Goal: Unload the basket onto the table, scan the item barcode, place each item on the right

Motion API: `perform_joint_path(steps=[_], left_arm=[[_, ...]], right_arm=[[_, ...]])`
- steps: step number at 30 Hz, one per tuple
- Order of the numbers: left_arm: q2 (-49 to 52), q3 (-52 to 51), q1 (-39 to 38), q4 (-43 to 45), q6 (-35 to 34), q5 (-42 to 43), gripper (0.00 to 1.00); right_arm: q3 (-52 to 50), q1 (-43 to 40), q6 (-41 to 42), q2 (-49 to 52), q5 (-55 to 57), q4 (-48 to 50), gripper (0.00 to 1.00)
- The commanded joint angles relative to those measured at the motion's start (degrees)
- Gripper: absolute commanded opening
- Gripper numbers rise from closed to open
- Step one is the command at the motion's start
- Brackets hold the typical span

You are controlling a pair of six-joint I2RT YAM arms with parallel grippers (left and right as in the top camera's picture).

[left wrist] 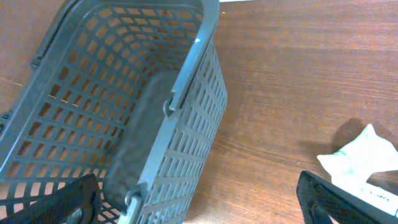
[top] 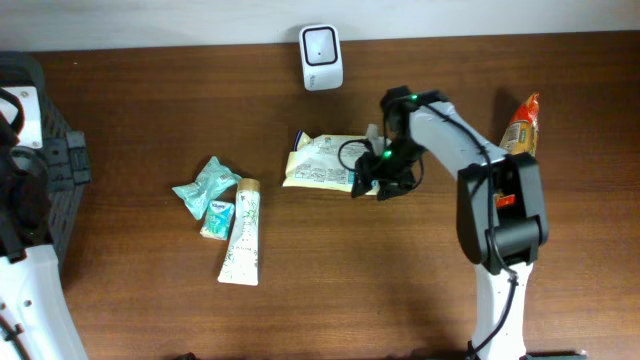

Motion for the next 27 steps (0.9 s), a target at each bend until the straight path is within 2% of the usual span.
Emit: perform_joint_path(steps=[1, 2, 4, 8, 12, 14, 15, 16, 17, 19, 23, 25, 26, 27], left_arm=[[-0.04, 0.22, 0.17, 0.13, 0.66, 0.44, 0.99], [-0.04, 0.22, 0.17, 0.11, 0.66, 0.44, 0.99], [-0.04, 0.22, 0.17, 0.13, 0.66, 0.44, 0.99], [-0.04, 0.22, 0.17, 0.11, 0.66, 0.44, 0.99], [-0.04, 0.22, 0.17, 0.11, 0.66, 0.44, 0.99], [-0.04, 0.22, 0.17, 0.13, 0.66, 0.44, 0.99], [-0.04, 0.22, 0.17, 0.11, 0.66, 0.44, 0.99], [-0.04, 0.22, 0.17, 0.11, 0.66, 0.44, 0.99], [-0.04, 0.22, 0.17, 0.11, 0.66, 0.44, 0.99], [-0.04, 0.22, 0.17, 0.11, 0.66, 0.42, 0.99], [-0.04, 0.22, 0.17, 0.11, 0.66, 0.44, 0.99], [-0.04, 0.22, 0.17, 0.11, 0.66, 0.44, 0.99], [-0.04, 0.22, 0.17, 0.11, 0.66, 0.44, 0.99], [-0.04, 0.22, 0.17, 0.11, 0.66, 0.44, 0.99]], right_arm=[[6.01, -4.20, -3.93, -1.79, -4.15, -1.44, 0.65], [7.65, -6.25, -3.93, -1.90, -4.13, -0.96, 0.70], [7.41, -8.24, -1.31, -0.35, -4.11, 6.03, 0.82], [7.39, -5.55, -0.02, 5.55, -4.81, 8.90, 0.91], [7.39, -0.72, 5.92, 8.74, -5.14, 14.45, 0.91], [7.39, 1.18, 10.73, 9.27, -1.79, 16.68, 0.90], [7.39, 1.75, 12.35, 10.49, -1.77, 17.70, 0.67], [7.39, 2.01, 13.62, 11.63, -1.99, 17.97, 0.12], [7.39, 1.99, 13.97, 12.15, -2.40, 18.03, 0.04], [7.39, 1.79, 13.90, 12.13, -2.62, 18.10, 0.04], [9.44, 0.94, 4.81, 11.32, -4.68, 12.57, 0.04], [13.79, -0.76, -6.25, 10.21, -2.27, 4.17, 0.04], [16.61, -1.62, -15.28, 10.21, -1.60, -1.16, 0.05], [17.35, -1.97, -17.27, 10.21, -0.44, -2.84, 0.59]])
